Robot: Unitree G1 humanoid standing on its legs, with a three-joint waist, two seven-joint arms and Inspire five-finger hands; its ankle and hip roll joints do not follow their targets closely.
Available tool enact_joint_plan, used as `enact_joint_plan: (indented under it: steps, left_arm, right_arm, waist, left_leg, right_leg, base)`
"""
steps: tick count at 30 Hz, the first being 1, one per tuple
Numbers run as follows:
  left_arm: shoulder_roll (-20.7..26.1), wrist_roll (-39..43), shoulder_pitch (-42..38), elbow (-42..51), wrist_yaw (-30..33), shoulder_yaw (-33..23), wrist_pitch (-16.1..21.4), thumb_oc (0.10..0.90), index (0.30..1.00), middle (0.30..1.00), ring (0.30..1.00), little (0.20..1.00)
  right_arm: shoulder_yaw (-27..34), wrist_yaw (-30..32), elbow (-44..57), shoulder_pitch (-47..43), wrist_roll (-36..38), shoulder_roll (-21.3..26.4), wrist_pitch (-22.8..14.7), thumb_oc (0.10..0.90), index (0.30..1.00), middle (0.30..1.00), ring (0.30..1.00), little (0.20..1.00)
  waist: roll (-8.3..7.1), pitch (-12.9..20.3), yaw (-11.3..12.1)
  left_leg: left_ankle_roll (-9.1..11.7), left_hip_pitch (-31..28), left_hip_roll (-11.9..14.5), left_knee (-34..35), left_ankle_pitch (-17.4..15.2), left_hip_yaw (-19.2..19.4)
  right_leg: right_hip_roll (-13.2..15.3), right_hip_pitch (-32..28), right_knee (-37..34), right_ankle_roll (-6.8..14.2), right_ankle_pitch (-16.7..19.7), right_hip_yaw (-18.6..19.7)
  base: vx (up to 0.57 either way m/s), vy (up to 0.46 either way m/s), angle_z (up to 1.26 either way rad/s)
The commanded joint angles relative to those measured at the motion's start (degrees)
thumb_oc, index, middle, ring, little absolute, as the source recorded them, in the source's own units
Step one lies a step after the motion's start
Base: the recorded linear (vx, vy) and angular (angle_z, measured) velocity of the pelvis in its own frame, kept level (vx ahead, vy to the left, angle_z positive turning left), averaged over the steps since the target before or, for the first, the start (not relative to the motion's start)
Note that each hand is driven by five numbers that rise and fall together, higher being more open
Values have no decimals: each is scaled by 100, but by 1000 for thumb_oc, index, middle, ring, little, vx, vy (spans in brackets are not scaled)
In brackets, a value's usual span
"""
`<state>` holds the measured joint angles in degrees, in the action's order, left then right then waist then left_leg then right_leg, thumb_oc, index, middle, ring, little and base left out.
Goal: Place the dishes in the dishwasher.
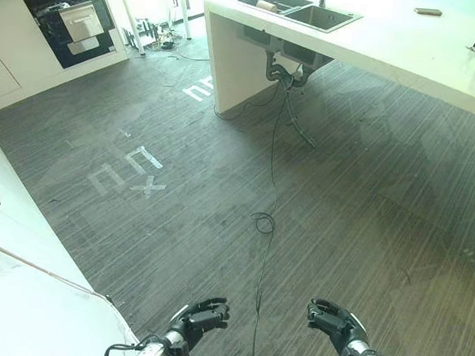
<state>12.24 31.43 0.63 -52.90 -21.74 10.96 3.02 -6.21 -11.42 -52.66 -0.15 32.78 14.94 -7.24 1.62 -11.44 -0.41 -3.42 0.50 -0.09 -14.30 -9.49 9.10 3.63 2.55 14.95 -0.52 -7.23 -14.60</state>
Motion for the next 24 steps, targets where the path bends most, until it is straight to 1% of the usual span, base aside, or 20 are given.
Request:
enact_joint_plan:
  steps: [1, 2, 3, 4, 7, 10, 12, 13, 15, 16, 17, 18, 19, 20, 21, 22, 23, 24]
  left_arm:
    - [-54, -205, -241, 16, -277, 83, -122, 800, 900, 900, 900, 900]
    - [-38, -246, -225, -53, -282, 86, -117, 800, 900, 900, 900, 900]
    - [-51, -83, -216, -145, -302, 92, -40, 800, 900, 900, 900, 900]
    - [-37, 292, -175, -227, -337, 7, -48, 800, 900, 900, 900, 900]
    - [-40, 286, -91, -403, -245, -157, 23, 800, 900, 900, 900, 900]
    - [-61, 111, -92, -562, -105, -239, 252, 800, 900, 900, 900, 900]
    - [-69, -94, -123, -598, 127, -254, 257, 800, 900, 900, 900, 900]
    - [-72, -426, -169, -654, 563, -224, 153, 800, 900, 900, 900, 900]
    - [-89, -422, -242, -762, 676, -207, 130, 800, 900, 900, 900, 900]
    - [-124, -469, -291, -800, 841, -212, 155, 800, 900, 900, 900, 900]
    - [-136, -467, -307, -799, 876, -205, 156, 800, 900, 900, 900, 900]
    - [-161, -393, -374, -753, 1020, -200, 155, 800, 900, 900, 900, 900]
    - [-166, -284, -398, -680, 1048, -285, 150, 800, 900, 900, 900, 900]
    - [-154, -374, -387, -568, 1105, -317, 75, 800, 900, 900, 900, 900]
    - [-163, -583, -284, -471, 1235, -339, 123, 800, 900, 900, 900, 900]
    - [-158, -666, -247, -456, 1250, -337, 108, 800, 900, 900, 900, 900]
    - [-173, -741, -215, -438, 1243, -308, 69, 800, 900, 900, 900, 900]
    - [-177, -748, -193, -451, 1217, -314, 95, 800, 900, 900, 900, 900]
  right_arm:
    - [33, -195, 123, -292, 319, 259, -228, 800, 900, 900, 900, 900]
    - [47, -186, 85, -291, 317, 278, -209, 800, 900, 900, 900, 900]
    - [58, -167, 44, -296, 283, 276, -203, 800, 900, 900, 900, 900]
    - [88, -181, -69, -284, 276, 293, -215, 800, 900, 900, 900, 900]
    - [144, -292, -229, -215, 458, 224, -230, 800, 900, 900, 900, 900]
    - [168, -394, -345, -188, 475, 191, -349, 800, 900, 900, 900, 900]
    - [157, -422, -383, -192, 485, 191, -400, 800, 900, 900, 900, 900]
    - [133, -373, -359, -212, 528, 196, -361, 800, 900, 900, 900, 900]
    - [95, -332, -359, -251, 533, 225, -313, 800, 900, 900, 900, 900]
    - [62, -311, -346, -301, 519, 261, -316, 800, 900, 900, 900, 900]
    - [57, -304, -328, -310, 513, 274, -307, 800, 900, 900, 900, 900]
    - [38, -280, -230, -327, 428, 330, -293, 800, 900, 900, 900, 900]
    - [-24, -230, -162, -342, 321, 417, -319, 800, 900, 900, 900, 900]
    - [-14, -147, -105, -335, 267, 463, -309, 800, 900, 900, 900, 900]
    - [-2, -31, 17, -353, 254, 490, -245, 800, 900, 900, 900, 900]
    - [3, 57, 87, -336, 242, 501, -223, 800, 900, 900, 900, 900]
    - [1, 130, 112, -291, 265, 523, -293, 800, 900, 900, 900, 900]
    - [-18, 132, 92, -303, 275, 534, -328, 800, 900, 900, 900, 900]
  waist:
    - [57, 105, -93]
    - [62, 109, -98]
    - [68, 107, -105]
    - [88, 110, -107]
    - [88, 104, -105]
    - [80, 97, -128]
    - [80, 85, -147]
    - [75, 67, -165]
    - [53, 25, -176]
    - [14, -35, -173]
    - [-27, -59, -166]
    - [-185, -203, -114]
    - [-197, -418, -52]
    - [-165, -524, -25]
    - [-108, -585, 63]
    - [-24, -568, 77]
    - [42, -522, 116]
    - [52, -468, 129]
  left_leg:
    - [233, -57, 189, -288, -814, 365]
    - [240, -56, 197, -288, -812, 364]
    - [241, -59, 205, -288, -816, 367]
    - [247, -64, 213, -288, -826, 367]
    - [294, -31, 262, -288, -803, 360]
    - [354, 13, 321, -288, -786, 353]
    - [376, 13, 346, -288, -772, 369]
    - [388, -16, 343, -288, -728, 376]
    - [369, -121, 283, -288, -658, 403]
    - [319, -211, 208, -288, -620, 463]
    - [302, -269, 172, -288, -567, 503]
    - [319, -237, 78, -529, -291, 561]
    - [455, 598, 234, -2012, -48, 369]
    - [537, 837, 277, -1997, 183, 375]
    - [616, 884, 174, -796, 578, 531]
    - [678, 1119, 378, -288, 649, 681]
    - [777, 1568, 650, -288, 685, 713]
    - [759, 1570, 673, -288, 608, 789]
  right_leg:
    - [104, -381, 224, 386, -993, -92]
    - [98, -383, 224, 378, -1004, -96]
    - [98, -390, 224, 375, -1012, -108]
    - [96, -405, 224, 363, -1036, -118]
    - [85, -425, 224, 341, -1051, -169]
    - [67, -420, 224, 321, -1074, -215]
    - [53, -412, 224, 301, -1084, -225]
    - [32, -404, 224, 271, -1088, -202]
    - [21, -415, 224, 211, -1080, -154]
    - [37, -447, 224, 159, -1056, -113]
    - [71, -464, 224, 142, -1041, -93]
    - [186, -537, 224, 63, -980, -12]
    - [79, -612, 224, -82, -953, 81]
    - [12, -689, 224, -111, -973, 109]
    - [-43, -852, 224, -83, -1093, 94]
    - [-111, -992, 224, -67, -1197, -33]
    - [-146, -1196, 224, -59, -1369, -153]
    - [-144, -1271, 224, -18, -1456, -194]
  base:
    - [39, -30, 1]
    - [53, -39, 1]
    - [65, -38, 2]
    - [71, -47, 1]
    - [70, -75, 3]
    - [73, -104, 9]
    - [73, -102, 10]
    - [82, -106, 8]
    - [124, -124, 7]
    - [128, -109, 4]
    - [166, -175, -1]
    - [150, -237, 3]
    - [252, -226, 10]
    - [476, -19, 33]
    - [623, 191, 6]
    - [782, 341, -35]
    - [583, 308, -67]
    - [511, 321, -28]
